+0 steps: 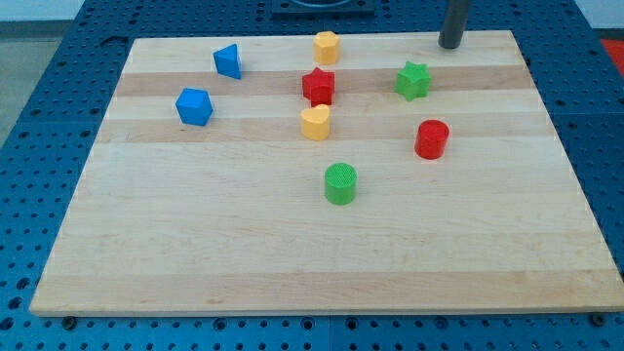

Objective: Move your arm towards the green star

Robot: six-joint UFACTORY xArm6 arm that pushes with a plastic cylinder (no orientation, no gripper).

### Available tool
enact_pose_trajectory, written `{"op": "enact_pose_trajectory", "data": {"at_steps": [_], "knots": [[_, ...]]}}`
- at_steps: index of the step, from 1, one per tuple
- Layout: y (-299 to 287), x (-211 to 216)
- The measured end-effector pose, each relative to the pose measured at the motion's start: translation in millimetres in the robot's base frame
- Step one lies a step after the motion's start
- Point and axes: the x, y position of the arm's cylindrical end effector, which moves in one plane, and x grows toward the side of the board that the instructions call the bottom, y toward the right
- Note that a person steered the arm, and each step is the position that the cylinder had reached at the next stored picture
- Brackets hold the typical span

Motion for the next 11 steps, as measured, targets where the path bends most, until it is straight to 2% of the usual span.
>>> {"op": "enact_pose_trajectory", "data": {"at_steps": [5,6,9,11], "knots": [[-10,7],[-19,22],[-86,23],[-90,38]]}}
